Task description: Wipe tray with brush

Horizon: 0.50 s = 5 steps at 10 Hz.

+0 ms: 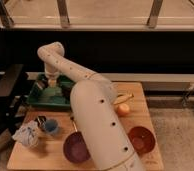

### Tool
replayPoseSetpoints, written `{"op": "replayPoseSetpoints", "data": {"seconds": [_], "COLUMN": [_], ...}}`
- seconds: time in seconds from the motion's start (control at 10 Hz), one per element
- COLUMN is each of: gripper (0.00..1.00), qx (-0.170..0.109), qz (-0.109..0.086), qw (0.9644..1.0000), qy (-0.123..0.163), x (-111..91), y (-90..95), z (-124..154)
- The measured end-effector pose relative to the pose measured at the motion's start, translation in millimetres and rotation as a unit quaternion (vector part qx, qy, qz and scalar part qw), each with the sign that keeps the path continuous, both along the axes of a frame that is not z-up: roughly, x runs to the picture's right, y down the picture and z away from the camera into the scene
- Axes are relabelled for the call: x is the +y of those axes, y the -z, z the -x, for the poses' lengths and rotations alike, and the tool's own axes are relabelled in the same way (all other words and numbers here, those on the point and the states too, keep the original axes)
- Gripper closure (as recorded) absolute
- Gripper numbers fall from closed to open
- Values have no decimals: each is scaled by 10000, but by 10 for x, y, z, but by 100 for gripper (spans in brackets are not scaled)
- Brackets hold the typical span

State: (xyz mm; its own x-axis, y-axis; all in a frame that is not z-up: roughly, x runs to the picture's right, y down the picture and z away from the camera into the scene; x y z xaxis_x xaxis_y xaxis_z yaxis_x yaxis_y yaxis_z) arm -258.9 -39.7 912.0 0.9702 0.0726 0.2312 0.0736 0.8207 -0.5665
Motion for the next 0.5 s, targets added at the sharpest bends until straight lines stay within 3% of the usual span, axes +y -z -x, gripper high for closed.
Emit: {"op": "replayPoseSetpoints", "data": {"seconds": [0.2,0.5], "gripper": [100,100], "qx": [58,320], "qz": [96,111], "qw": [9999,9993], "qy": [-41,-181], "x": [155,226], "y": [10,28], "z": [-9,-416]}}
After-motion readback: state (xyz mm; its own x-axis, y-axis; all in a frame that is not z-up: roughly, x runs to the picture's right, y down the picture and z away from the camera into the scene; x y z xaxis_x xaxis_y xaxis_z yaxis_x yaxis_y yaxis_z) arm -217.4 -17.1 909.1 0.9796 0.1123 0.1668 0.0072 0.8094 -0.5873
